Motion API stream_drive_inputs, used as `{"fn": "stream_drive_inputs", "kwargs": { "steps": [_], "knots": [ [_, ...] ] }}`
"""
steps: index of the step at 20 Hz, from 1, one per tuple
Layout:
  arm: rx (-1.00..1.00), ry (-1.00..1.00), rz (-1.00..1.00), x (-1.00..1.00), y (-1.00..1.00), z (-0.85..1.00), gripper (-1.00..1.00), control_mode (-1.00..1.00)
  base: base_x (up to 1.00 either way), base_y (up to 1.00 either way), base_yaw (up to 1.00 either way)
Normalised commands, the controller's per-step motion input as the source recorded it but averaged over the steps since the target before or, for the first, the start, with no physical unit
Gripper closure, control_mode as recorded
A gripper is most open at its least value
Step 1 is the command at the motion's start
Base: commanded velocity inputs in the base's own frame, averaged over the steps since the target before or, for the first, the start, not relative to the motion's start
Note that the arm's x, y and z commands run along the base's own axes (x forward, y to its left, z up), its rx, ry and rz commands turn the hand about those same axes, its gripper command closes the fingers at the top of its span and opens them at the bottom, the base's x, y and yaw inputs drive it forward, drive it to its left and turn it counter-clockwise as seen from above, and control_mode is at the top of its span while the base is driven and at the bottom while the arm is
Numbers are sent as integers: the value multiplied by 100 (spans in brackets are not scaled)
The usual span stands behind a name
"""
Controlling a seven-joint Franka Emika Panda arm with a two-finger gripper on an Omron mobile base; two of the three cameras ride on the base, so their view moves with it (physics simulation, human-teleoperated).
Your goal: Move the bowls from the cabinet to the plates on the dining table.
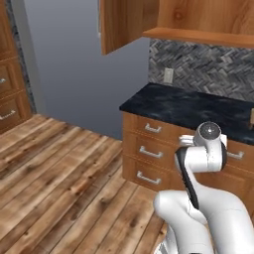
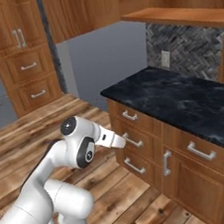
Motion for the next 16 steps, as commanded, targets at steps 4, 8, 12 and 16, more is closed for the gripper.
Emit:
{"fn": "stream_drive_inputs", "kwargs": {
  "steps": [4,8,12,16],
  "knots": [
    [0,0,0,0,0,0,-100,100,0,-35,-6],
    [0,0,0,0,0,0,-100,100,0,-43,-5],
    [0,0,0,0,0,0,-100,100,0,-61,-3],
    [0,0,0,0,0,0,-100,100,0,-54,-3]
  ]
}}
